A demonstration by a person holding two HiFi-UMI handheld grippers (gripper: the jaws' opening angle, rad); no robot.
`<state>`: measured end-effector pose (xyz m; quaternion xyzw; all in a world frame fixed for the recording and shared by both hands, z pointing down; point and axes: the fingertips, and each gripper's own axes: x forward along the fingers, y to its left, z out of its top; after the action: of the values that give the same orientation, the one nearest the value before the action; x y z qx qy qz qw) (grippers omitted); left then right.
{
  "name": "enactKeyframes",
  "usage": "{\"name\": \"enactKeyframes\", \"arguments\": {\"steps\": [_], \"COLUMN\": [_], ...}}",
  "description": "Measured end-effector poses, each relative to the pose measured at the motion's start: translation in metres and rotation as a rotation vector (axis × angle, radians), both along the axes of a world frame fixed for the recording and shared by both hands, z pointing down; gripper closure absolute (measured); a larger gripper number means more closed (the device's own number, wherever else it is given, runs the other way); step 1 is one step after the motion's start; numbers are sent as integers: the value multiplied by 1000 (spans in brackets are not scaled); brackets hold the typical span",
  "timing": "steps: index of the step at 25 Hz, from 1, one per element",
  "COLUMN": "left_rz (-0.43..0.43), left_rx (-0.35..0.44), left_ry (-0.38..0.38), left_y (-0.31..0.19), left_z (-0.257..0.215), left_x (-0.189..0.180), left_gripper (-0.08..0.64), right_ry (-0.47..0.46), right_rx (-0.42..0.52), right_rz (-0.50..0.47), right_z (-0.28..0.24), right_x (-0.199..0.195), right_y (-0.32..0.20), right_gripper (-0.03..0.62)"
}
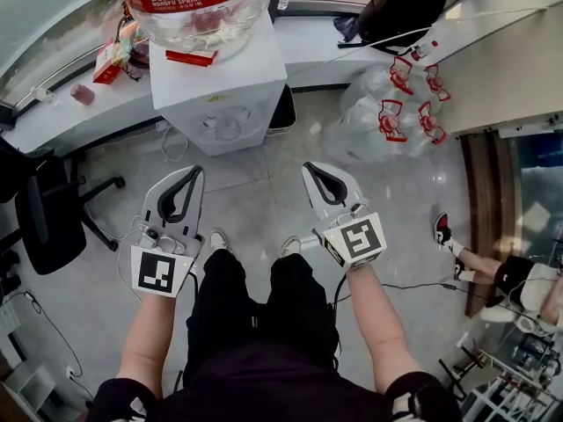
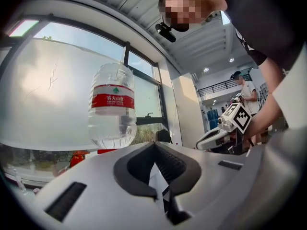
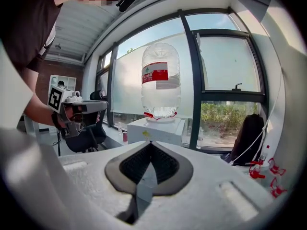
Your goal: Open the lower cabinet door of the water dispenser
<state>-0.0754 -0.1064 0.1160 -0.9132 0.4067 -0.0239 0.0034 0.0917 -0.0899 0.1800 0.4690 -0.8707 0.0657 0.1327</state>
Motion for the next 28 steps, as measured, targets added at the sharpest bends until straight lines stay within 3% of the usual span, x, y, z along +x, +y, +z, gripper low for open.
{"name": "enactKeyframes", "arguments": {"steps": [9, 18, 23, 28], "left_rz": [-51, -74, -96, -101], "left_rx": [2, 48, 44, 75], "left_ry": [-31, -42, -29, -64], "left_y": [-27, -42, -57, -66], "left_z": [103, 190, 242, 295], "left_x": [-13, -6, 2, 8], "left_gripper": [552, 552, 552, 552], "right_ry": [-59, -75, -75, -69], "right_rx": [62, 100, 127, 160], "right_rz": [69, 11, -83, -137], "right_z": [88, 182, 237, 283], "right_x": [10, 16, 11, 12], "right_y": [-51, -73, -88, -106], "right_gripper": [588, 588, 588, 589]}}
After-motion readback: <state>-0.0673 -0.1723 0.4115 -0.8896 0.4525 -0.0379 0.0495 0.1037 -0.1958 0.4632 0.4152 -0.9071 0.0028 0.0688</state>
